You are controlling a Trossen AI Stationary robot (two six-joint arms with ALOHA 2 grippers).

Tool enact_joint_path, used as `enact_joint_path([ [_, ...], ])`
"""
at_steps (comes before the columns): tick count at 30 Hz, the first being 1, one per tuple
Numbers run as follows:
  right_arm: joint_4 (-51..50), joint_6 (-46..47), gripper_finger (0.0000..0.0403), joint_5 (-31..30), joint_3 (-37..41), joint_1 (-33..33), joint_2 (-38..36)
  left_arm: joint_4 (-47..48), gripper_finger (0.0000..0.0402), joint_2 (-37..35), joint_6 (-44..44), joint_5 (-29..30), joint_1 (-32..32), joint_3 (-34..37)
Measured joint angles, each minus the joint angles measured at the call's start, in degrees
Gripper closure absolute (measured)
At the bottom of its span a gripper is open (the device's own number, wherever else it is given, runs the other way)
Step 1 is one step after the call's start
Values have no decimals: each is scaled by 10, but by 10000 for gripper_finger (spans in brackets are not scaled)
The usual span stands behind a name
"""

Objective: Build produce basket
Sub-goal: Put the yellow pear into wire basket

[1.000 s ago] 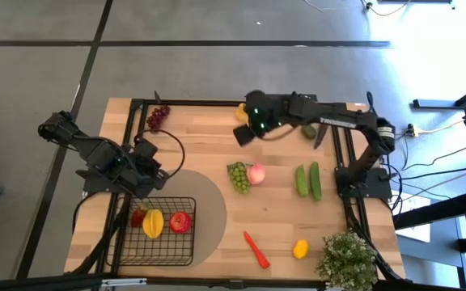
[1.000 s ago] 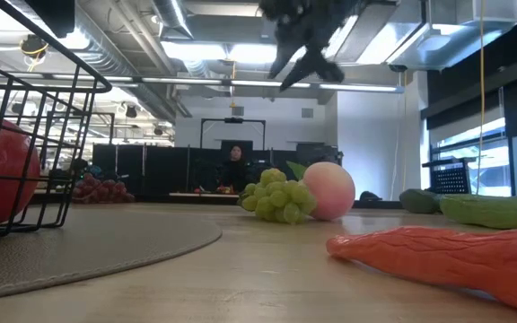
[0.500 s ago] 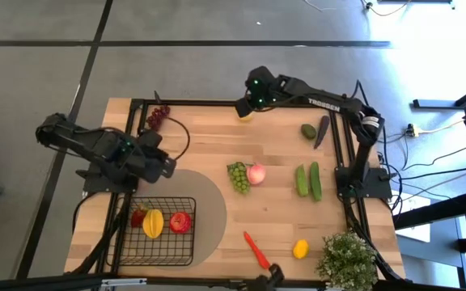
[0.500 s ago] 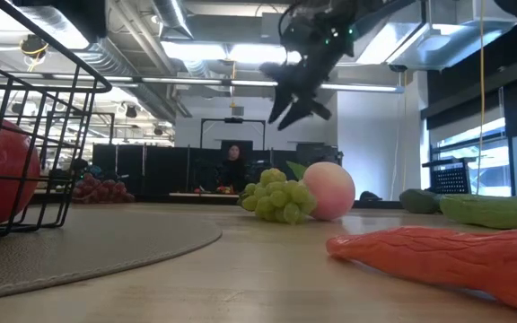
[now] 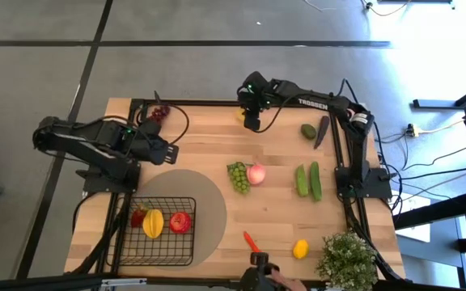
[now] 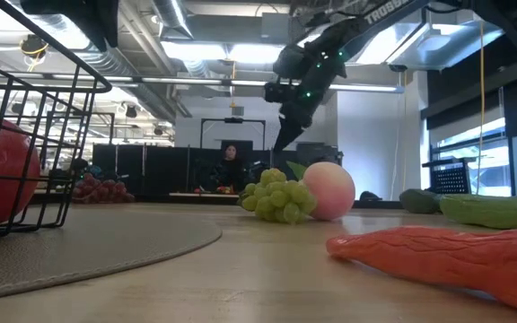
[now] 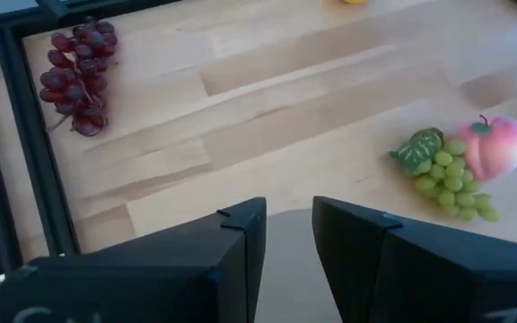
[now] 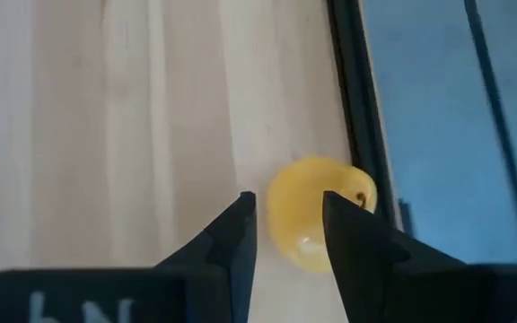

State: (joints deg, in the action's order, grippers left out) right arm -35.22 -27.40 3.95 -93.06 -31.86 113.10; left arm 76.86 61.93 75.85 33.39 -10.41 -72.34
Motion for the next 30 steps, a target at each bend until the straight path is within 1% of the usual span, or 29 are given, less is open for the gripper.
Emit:
enact_joint_path([
  [1,-1,-19,281,-3,0,-2,1,0,318,0,0,0,3,0],
  [3,7,-46,281,-27,0,-5,3,0,318,-1,0,0,8,0],
  [6,10,-51,281,-70,0,-14,4,0,318,0,0,0,14,0],
  [8,16,-53,281,-64,0,-20,4,0,317,0,0,0,17,0],
  [12,27,-53,281,-21,0,-30,6,0,317,0,0,1,24,0],
  [20,35,-57,281,-8,0,-34,9,0,317,0,0,1,39,0],
  [30,42,-59,281,-8,0,-38,20,0,317,0,-1,2,43,0],
])
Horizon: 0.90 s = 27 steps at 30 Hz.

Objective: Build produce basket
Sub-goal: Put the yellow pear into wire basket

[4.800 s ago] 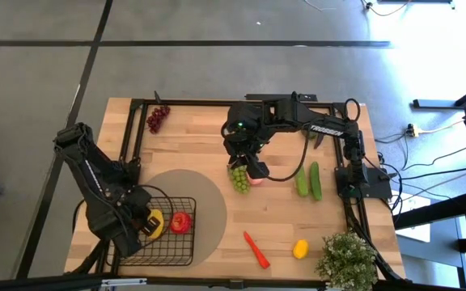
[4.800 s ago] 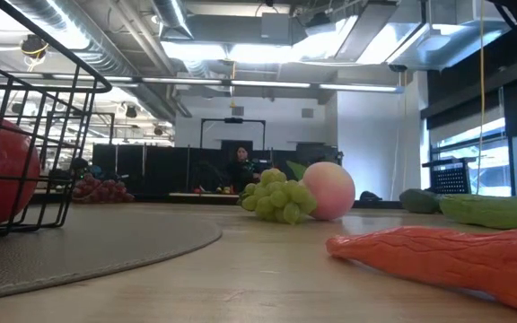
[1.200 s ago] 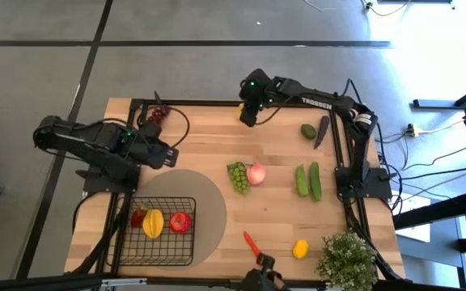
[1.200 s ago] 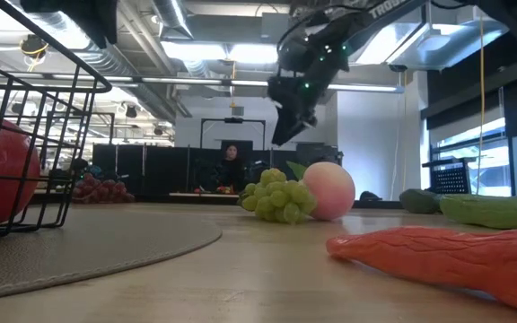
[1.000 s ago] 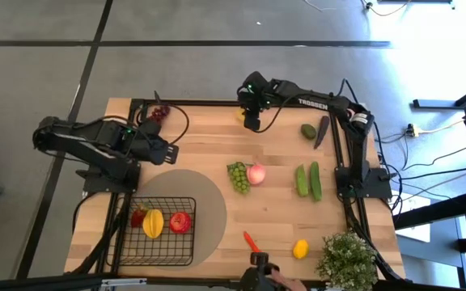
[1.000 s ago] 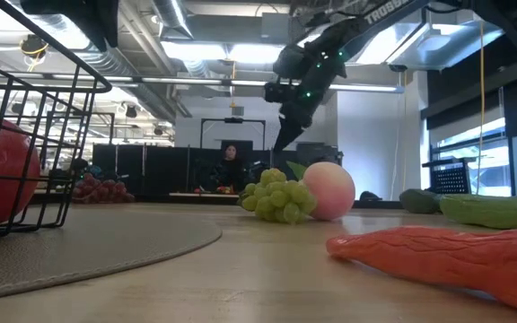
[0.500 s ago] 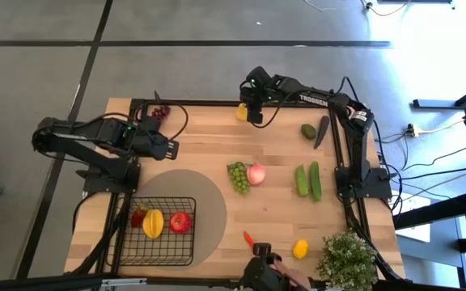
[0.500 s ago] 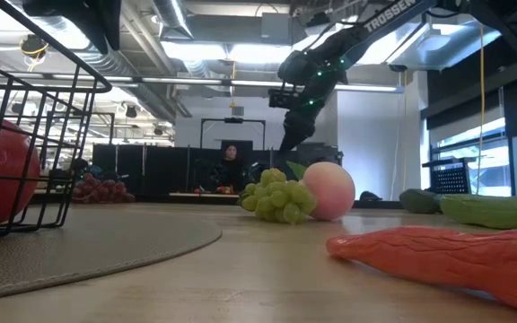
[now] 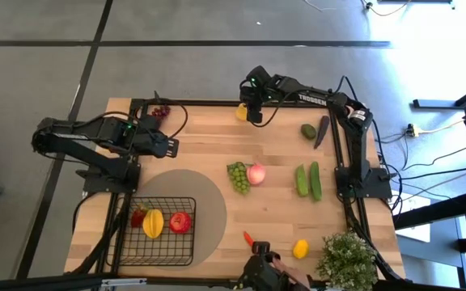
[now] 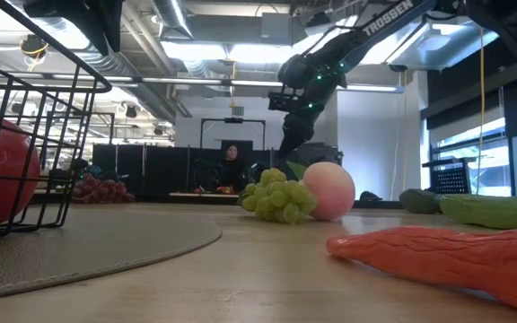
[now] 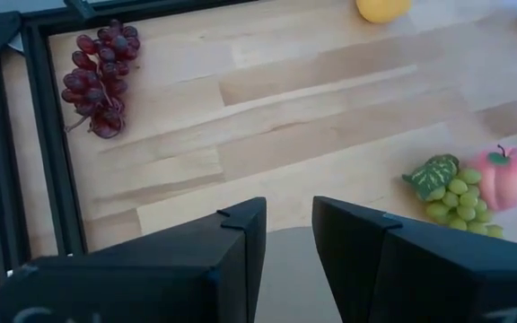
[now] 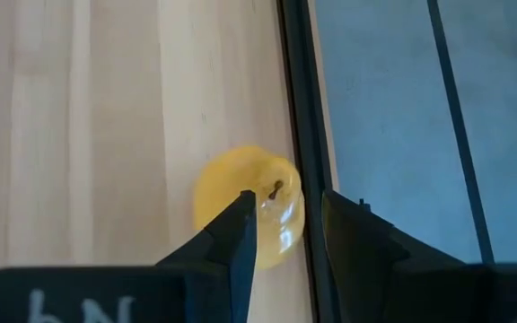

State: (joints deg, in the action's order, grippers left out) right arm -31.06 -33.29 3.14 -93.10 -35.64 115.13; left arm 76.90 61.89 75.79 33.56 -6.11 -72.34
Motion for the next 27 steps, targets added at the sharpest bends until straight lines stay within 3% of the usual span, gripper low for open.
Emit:
enact_joint_path([
  [27,26,-2,281,12,0,-10,26,0,318,0,0,0,0,0],
])
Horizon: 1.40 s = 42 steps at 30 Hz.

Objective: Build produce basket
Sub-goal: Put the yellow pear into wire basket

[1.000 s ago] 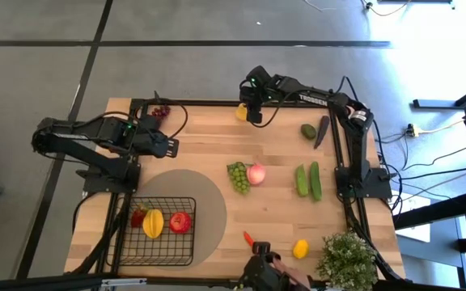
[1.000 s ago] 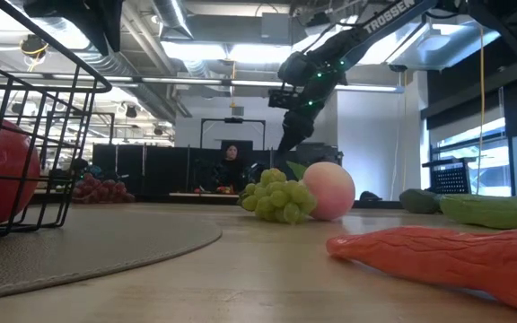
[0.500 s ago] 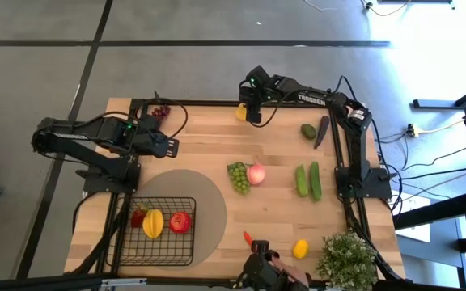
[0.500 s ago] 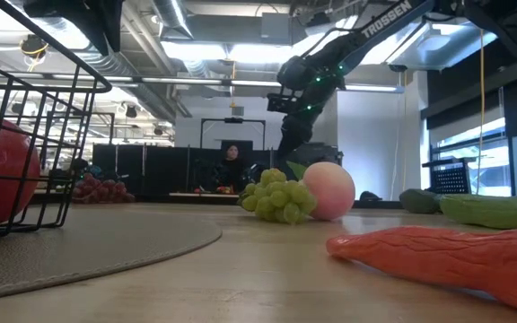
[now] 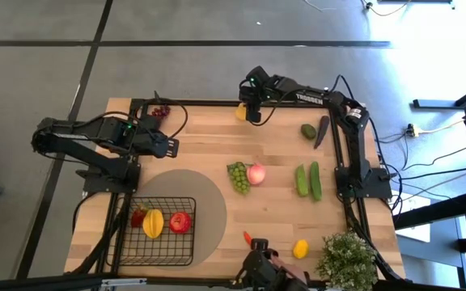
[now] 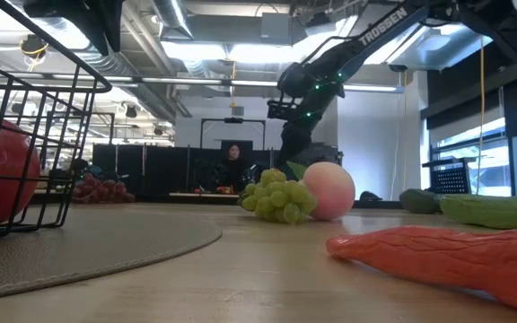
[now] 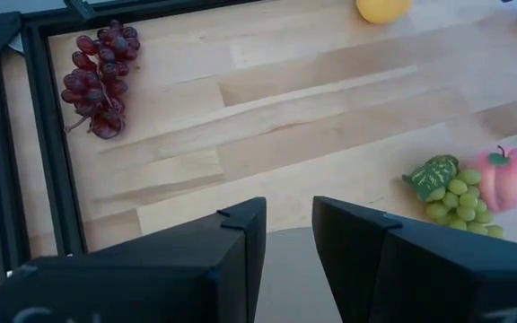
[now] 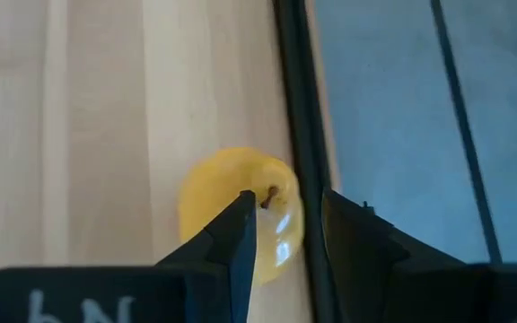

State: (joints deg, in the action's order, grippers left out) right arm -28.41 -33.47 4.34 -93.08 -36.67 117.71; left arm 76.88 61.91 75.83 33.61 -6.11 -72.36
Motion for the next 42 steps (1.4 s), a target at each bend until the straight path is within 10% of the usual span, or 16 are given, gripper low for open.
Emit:
enact_joint_path([
  [22,4,2,398,3,0,0,9,0,318,0,0,0,0,0],
  [42,3,4,369,-2,0,0,9,0,318,0,0,-1,0,0],
])
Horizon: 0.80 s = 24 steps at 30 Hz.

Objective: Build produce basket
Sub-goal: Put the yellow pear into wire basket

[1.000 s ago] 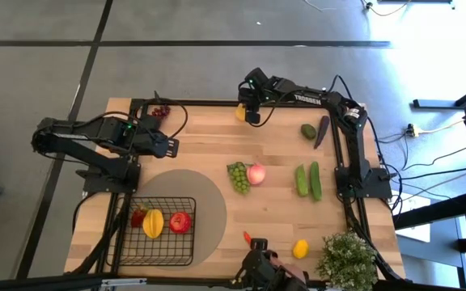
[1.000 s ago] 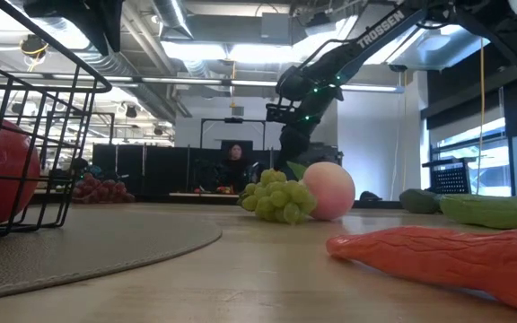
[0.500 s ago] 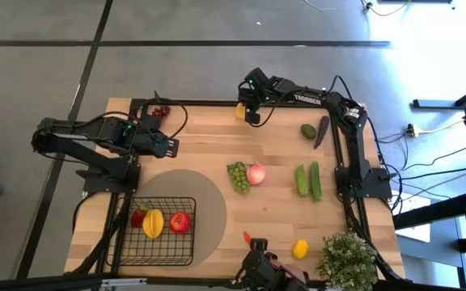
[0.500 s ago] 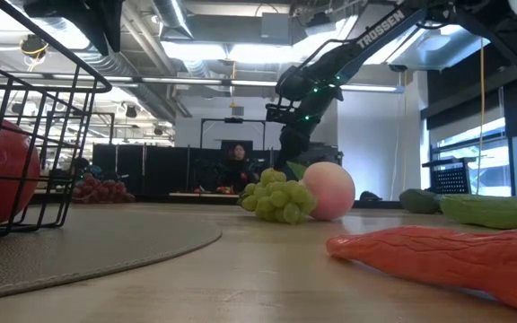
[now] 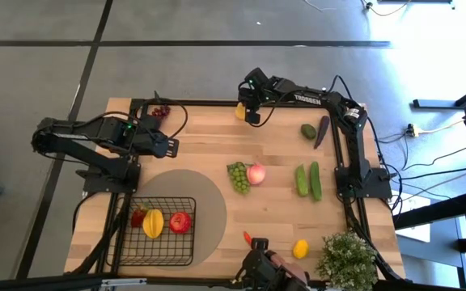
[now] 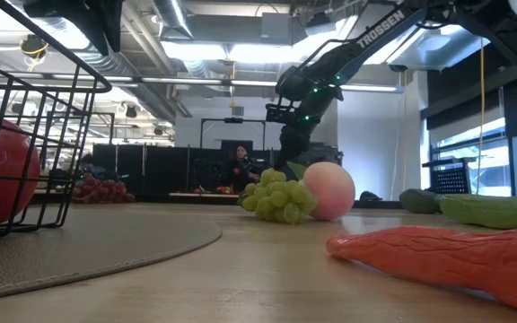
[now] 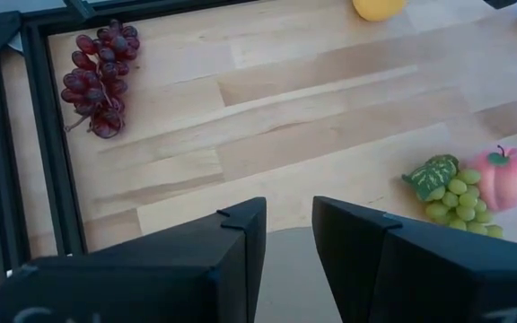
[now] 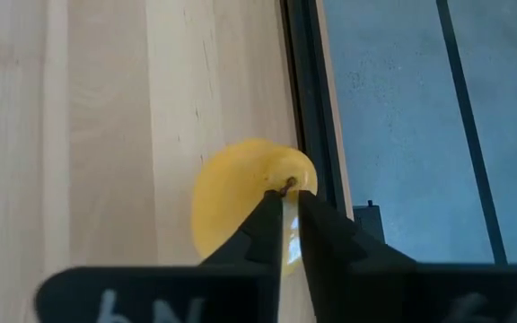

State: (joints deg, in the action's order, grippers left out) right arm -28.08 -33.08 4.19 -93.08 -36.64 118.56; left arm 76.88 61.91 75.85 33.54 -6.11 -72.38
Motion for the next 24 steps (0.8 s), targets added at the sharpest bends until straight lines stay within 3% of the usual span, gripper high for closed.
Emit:
enact_joint_path([
  [8,0,-2,315,0,0,0,0,0,318,0,1,-2,0,0],
  [24,17,-30,312,18,0,2,-1,0,318,0,2,-2,0,0],
])
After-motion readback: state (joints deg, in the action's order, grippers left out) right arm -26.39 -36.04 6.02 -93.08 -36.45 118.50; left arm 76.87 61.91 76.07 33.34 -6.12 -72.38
